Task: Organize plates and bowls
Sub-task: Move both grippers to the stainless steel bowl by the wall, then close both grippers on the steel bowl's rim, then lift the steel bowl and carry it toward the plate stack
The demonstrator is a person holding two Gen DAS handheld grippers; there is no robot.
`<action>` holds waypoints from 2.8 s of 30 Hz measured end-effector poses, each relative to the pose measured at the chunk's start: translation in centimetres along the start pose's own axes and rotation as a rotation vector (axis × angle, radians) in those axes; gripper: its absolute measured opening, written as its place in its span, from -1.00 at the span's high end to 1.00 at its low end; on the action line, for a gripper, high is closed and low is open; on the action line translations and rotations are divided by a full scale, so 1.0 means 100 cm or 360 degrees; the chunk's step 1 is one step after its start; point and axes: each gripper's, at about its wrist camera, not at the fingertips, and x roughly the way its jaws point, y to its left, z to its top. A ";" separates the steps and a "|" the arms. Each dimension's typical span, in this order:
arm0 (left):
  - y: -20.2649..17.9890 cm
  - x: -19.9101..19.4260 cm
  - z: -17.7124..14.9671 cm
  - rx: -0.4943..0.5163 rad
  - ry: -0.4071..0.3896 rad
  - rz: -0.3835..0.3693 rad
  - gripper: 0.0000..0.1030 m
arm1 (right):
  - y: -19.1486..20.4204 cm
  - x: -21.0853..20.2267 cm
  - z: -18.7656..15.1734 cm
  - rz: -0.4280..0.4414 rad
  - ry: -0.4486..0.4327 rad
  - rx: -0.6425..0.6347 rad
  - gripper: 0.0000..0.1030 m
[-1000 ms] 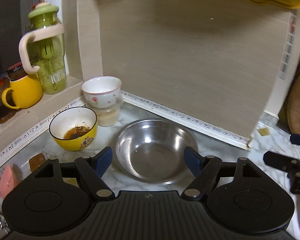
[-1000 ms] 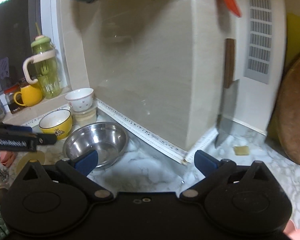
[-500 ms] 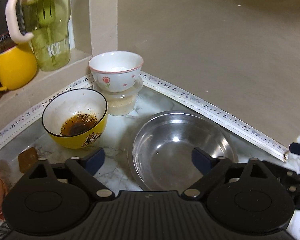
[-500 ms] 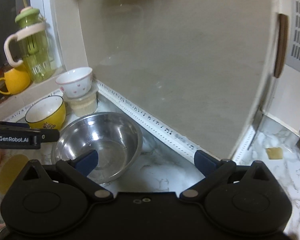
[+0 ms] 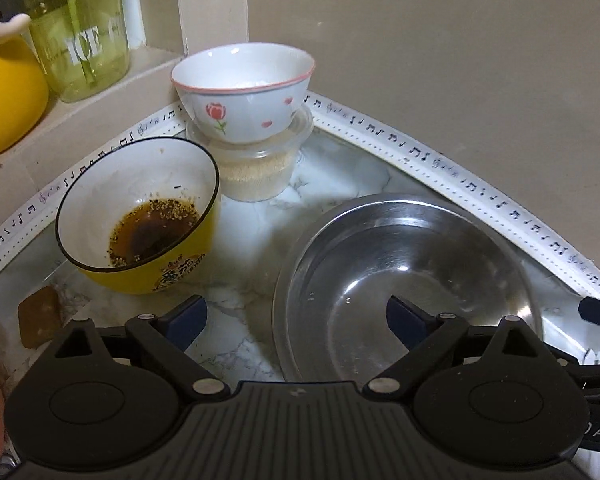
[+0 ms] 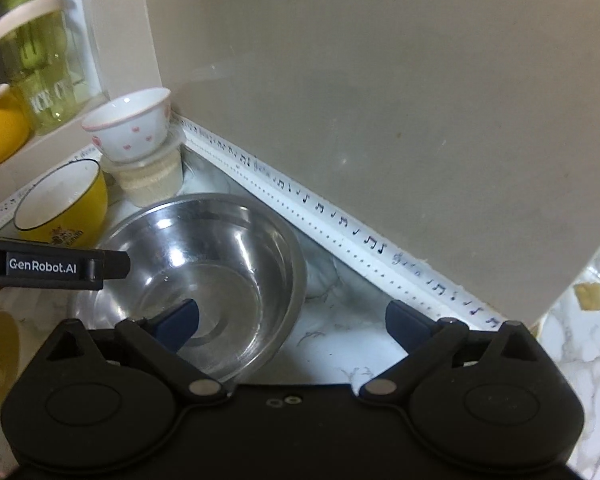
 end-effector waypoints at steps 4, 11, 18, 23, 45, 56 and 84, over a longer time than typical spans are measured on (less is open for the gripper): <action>0.002 0.012 0.003 -0.0014 0.0046 0.0014 -0.89 | 0.001 0.013 0.000 0.0006 0.0049 0.0031 -0.71; 0.002 0.023 0.007 -0.0059 0.0091 0.0016 -0.43 | -0.003 0.028 0.002 0.0062 0.0127 0.0111 -0.14; -0.001 0.028 0.004 -0.0080 0.0140 0.0000 0.52 | -0.001 0.032 0.003 0.0054 0.0161 0.0112 0.28; -0.006 0.022 0.000 -0.0066 0.0120 0.0009 0.63 | 0.001 0.033 0.003 -0.0007 0.0181 0.0095 0.60; -0.087 -0.089 -0.041 0.0118 0.0079 -0.0174 0.64 | -0.046 -0.073 -0.034 -0.0056 0.0078 0.0099 0.63; -0.129 -0.104 -0.081 0.0222 0.0183 -0.0186 0.64 | -0.082 -0.110 -0.077 -0.0085 0.0074 0.0167 0.63; -0.220 -0.101 -0.140 0.0401 0.0130 -0.0332 0.64 | -0.160 -0.146 -0.161 -0.0278 0.0001 0.0273 0.63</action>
